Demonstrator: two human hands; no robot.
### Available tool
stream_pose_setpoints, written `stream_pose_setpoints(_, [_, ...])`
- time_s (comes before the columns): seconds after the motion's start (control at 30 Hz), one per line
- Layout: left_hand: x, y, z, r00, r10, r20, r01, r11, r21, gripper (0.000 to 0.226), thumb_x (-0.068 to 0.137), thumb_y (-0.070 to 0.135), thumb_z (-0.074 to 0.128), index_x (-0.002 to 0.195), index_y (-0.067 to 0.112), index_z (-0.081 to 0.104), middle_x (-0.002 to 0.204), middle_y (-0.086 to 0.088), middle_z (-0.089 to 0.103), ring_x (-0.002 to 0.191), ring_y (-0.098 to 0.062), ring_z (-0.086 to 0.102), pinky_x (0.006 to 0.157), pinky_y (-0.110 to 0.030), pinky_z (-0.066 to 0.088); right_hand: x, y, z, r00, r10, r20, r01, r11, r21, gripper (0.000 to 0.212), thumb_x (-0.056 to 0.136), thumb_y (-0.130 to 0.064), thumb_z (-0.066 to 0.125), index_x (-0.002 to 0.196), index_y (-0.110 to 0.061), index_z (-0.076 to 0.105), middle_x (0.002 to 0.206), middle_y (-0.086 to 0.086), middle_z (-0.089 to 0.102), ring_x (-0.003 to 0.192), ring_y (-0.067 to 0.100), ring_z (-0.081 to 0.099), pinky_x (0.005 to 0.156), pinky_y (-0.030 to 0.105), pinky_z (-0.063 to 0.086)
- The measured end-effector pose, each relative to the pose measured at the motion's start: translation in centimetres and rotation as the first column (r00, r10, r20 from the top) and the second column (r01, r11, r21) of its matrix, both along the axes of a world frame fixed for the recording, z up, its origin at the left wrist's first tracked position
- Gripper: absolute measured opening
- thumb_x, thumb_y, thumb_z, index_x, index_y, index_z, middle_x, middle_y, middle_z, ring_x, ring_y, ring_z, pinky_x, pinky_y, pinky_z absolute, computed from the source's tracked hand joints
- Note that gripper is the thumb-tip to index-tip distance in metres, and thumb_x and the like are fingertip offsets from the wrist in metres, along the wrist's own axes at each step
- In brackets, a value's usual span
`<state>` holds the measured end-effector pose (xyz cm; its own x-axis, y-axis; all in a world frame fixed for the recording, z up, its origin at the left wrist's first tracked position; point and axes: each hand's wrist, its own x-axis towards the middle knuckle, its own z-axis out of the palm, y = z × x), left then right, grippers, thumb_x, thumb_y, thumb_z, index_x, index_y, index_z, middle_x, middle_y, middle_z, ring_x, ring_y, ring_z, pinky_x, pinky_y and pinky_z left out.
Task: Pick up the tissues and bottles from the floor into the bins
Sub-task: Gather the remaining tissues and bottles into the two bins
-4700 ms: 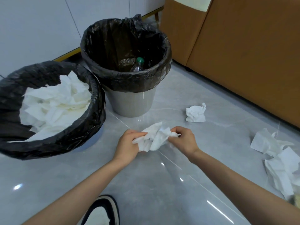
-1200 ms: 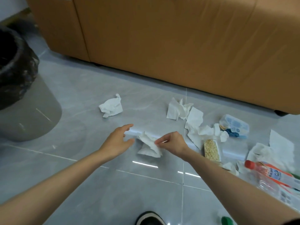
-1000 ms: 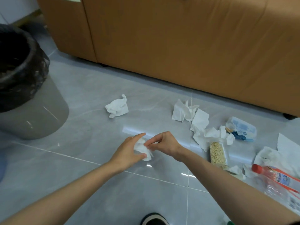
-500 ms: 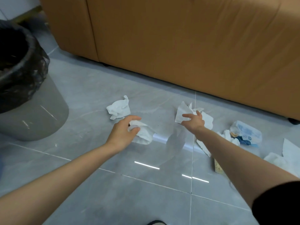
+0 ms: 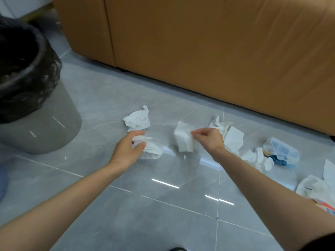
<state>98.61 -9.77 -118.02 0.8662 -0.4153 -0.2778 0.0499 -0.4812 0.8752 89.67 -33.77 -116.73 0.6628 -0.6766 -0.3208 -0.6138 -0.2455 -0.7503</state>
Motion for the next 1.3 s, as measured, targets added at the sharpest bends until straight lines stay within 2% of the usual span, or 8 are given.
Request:
stream_pose_setpoints(0.13, [-0.5,3.8,-1.7,0.992,0.083,-0.094,-0.078,0.996,0.05,0.032,0.089,0.015,0.061,0.119,0.024,0.057,0.114,0.0,0.061,0.104,-0.02,0.058,0.093,-0.037,0.048,0.8,4.1,1.2,0.957,0.284,-0.053,-0.25,0.905,0.344,0.012,0.082,-0.018,0.073,0.094,-0.016,0.073,0.073,-0.007,0.062,0.063,0.007,0.05,0.063,0.014,0.043])
stream_pose_setpoints(0.23, [-1.4,7.1,-2.8,0.986,0.086,-0.139,-0.073,0.993,0.096,0.025,0.089,0.014,0.062,0.113,0.021,0.06,0.112,0.0,0.061,0.103,-0.019,0.058,0.087,-0.031,0.046,1.0,7.0,0.0,0.917,0.394,-0.064,-0.333,0.844,0.42,0.013,0.084,-0.018,0.071,0.097,-0.016,0.073,0.079,-0.01,0.065,0.067,0.005,0.052,0.062,0.011,0.043])
stream_pose_setpoints(0.4, [-2.7,11.8,-4.6,0.994,0.11,0.011,-0.108,0.944,0.311,0.041,0.081,0.006,0.066,0.12,0.015,0.061,0.12,-0.01,0.055,0.114,-0.028,0.052,0.096,-0.03,0.041,1.2,11.0,-2.5,0.817,0.542,-0.198,-0.56,0.827,-0.045,0.026,0.083,-0.019,0.066,0.108,-0.027,0.069,0.126,0.001,0.053,0.119,0.019,0.045,0.099,0.025,0.038])
stream_pose_setpoints(0.67, [-5.5,12.3,-3.3,0.924,0.019,0.382,-0.168,0.917,0.361,0.063,0.071,0.0,0.061,0.13,0.017,0.05,0.131,-0.008,0.036,0.117,-0.027,0.034,0.101,-0.036,0.038,1.7,15.5,-3.3,0.525,0.782,-0.337,-0.851,0.492,-0.184,0.054,0.088,-0.023,0.061,0.138,-0.033,0.044,0.149,-0.002,0.027,0.131,0.024,0.032,0.105,0.029,0.033])
stream_pose_setpoints(0.83, [-5.3,11.8,-4.1,0.935,-0.321,0.153,0.168,0.777,0.606,0.062,0.088,0.038,0.054,0.144,0.028,0.029,0.146,0.006,0.025,0.131,-0.02,0.026,0.104,-0.031,0.033,2.8,15.7,-4.7,0.593,0.729,-0.341,-0.797,0.591,-0.122,0.052,0.083,-0.017,0.066,0.132,-0.02,0.049,0.13,0.006,0.041,0.11,0.027,0.054,0.09,0.024,0.039])
stream_pose_setpoints(1.03, [-3.1,11.4,-4.1,0.868,-0.477,0.134,0.23,0.627,0.744,0.057,0.088,0.011,0.051,0.141,0.022,0.032,0.137,-0.001,0.037,0.125,-0.024,0.037,0.097,-0.034,0.034,2.3,16.2,-5.6,0.615,0.701,-0.362,-0.779,0.612,-0.137,0.033,0.082,-0.019,0.065,0.114,-0.017,0.056,0.103,0.002,0.051,0.093,0.022,0.054,0.077,0.028,0.043])
stream_pose_setpoints(1.17, [-2.9,11.9,-4.8,0.924,-0.377,0.069,0.238,0.704,0.669,0.028,0.086,0.013,0.052,0.112,0.023,0.051,0.117,-0.002,0.055,0.112,-0.025,0.053,0.087,-0.034,0.038,1.9,16.6,-5.1,0.647,0.673,-0.359,-0.721,0.693,-0.001,0.028,0.078,-0.025,0.073,0.104,-0.017,0.065,0.096,-0.004,0.062,0.089,0.014,0.057,0.071,0.021,0.043])
stream_pose_setpoints(1.3, [-3.0,13.1,-3.8,0.995,-0.085,0.049,0.057,0.906,0.419,0.005,0.084,0.011,0.056,0.088,0.012,0.06,0.089,-0.005,0.062,0.091,-0.026,0.061,0.071,-0.03,0.043,1.9,17.9,-3.4,0.827,0.546,-0.133,-0.47,0.802,0.368,0.018,0.078,-0.019,0.076,0.095,-0.014,0.073,0.083,-0.001,0.065,0.078,0.014,0.058,0.069,0.02,0.047])
